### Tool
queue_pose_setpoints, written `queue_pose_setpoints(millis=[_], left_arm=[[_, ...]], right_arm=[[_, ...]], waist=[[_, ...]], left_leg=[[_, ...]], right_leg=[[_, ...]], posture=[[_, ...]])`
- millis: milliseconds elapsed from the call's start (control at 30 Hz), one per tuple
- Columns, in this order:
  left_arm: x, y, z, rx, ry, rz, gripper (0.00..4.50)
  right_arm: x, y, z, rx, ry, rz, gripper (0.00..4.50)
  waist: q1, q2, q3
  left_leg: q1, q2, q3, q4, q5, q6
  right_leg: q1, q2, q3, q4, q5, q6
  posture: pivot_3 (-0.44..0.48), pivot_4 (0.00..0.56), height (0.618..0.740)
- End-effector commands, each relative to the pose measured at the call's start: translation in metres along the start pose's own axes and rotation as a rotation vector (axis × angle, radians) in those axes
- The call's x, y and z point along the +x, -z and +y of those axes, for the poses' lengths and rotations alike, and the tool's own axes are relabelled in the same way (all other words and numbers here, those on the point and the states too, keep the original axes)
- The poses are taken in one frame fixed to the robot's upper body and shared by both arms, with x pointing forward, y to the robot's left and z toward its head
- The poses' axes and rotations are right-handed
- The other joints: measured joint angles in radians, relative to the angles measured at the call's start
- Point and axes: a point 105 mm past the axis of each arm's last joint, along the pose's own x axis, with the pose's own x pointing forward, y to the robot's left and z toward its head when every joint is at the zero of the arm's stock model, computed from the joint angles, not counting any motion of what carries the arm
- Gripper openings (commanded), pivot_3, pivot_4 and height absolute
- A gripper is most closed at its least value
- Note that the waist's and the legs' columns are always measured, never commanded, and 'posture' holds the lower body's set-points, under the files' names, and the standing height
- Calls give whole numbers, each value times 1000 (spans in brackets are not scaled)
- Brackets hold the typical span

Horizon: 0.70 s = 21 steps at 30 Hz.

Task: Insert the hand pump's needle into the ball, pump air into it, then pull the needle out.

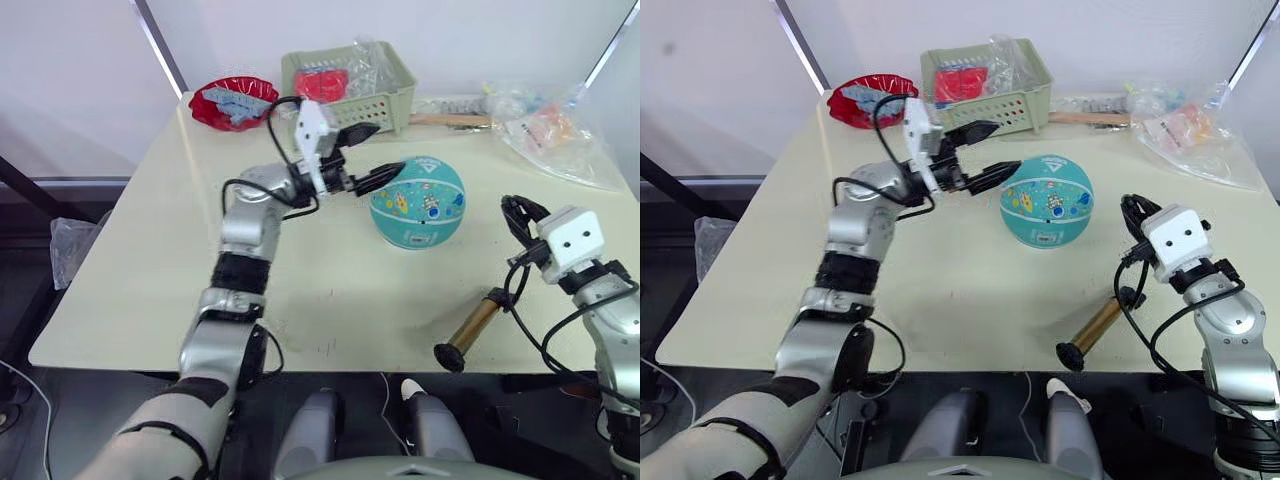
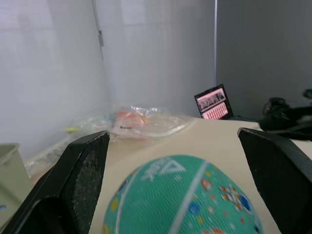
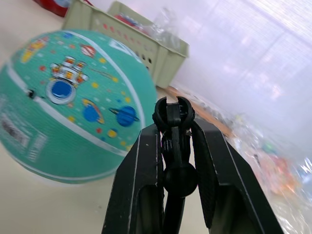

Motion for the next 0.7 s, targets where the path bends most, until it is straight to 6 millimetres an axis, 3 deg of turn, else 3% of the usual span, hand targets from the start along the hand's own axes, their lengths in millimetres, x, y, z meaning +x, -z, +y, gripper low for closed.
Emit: queue_pose_setpoints(millis=[33,200,333,567,700], left_arm=[[-42,2,-22,12,116,55,4500],[-90,14,-46,-44,201,160,4500],[-115,16,-60,-60,236,212,4500],[-129,17,-73,-89,230,229,4500],[-130,20,-73,-91,206,231,4500]], right_arm=[[-4,-8,-22,-22,65,-40,315],[-3,-5,-33,-24,81,-41,315],[1,-4,-49,-30,123,-44,315],[9,-7,-74,-36,175,-54,315],[22,-11,-86,59,208,-83,315]], waist=[[-11,0,0],[-17,1,4],[-17,1,4],[-16,2,4],[-18,2,5]], left_leg=[[1,1,1,0,0,0],[2,3,6,1,0,0],[2,6,8,3,0,0],[2,7,10,3,0,0],[2,7,11,3,0,0]], right_leg=[[0,0,1,1,0,0],[-2,1,5,5,0,-1],[-2,2,6,5,-2,-5],[-3,2,8,5,-2,-5],[-3,3,9,5,-2,-5]], posture=[[0,150,737],[0,150,737],[0,150,737],[0,150,737],[0,150,737]])
